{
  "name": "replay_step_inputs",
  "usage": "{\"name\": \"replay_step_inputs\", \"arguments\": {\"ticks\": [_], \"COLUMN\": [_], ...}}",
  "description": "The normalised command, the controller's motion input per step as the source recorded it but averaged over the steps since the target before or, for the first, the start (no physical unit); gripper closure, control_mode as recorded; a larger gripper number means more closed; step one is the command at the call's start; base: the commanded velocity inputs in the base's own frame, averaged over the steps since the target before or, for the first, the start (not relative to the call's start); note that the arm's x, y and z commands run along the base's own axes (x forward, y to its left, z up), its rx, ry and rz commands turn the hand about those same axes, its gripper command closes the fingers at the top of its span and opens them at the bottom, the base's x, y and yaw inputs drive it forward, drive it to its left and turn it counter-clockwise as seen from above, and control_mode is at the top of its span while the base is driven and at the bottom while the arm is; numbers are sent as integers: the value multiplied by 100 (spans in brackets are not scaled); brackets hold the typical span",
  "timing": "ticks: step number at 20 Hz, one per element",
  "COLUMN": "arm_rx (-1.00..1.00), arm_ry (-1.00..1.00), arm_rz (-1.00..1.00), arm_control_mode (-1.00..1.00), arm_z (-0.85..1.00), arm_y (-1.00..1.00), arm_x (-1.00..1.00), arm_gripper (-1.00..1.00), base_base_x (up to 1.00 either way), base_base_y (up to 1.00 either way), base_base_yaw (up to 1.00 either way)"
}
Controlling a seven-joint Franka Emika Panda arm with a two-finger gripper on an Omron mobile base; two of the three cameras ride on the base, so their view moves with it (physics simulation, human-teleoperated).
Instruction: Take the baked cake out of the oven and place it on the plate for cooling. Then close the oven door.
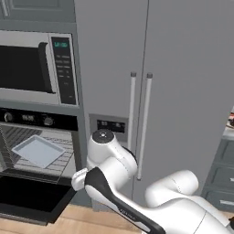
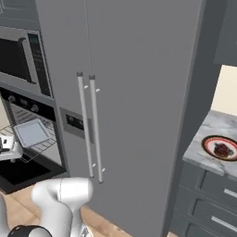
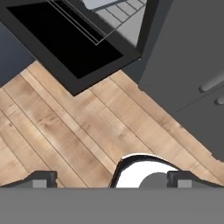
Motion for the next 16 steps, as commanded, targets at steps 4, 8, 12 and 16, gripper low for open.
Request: {"name": "replay_step_inputs", "arguments": {"ticks": [4, 8, 12, 16], "arm_rx": [0, 0, 0, 0], "arm_ry": [0, 0, 0, 0], "arm_rz": [0, 0, 0, 0], "arm_control_mode": [100, 100, 100, 100], "arm_z": [0, 0, 0, 0], "arm_y": [0, 0, 0, 0], "arm_x": [0, 0, 0, 0], "arm_gripper": [-100, -100, -100, -100], "base_base_x": [51, 43, 42, 36], "base_base_y": [2, 17, 31, 26], "base_base_yaw": [0, 0, 0, 0]}}
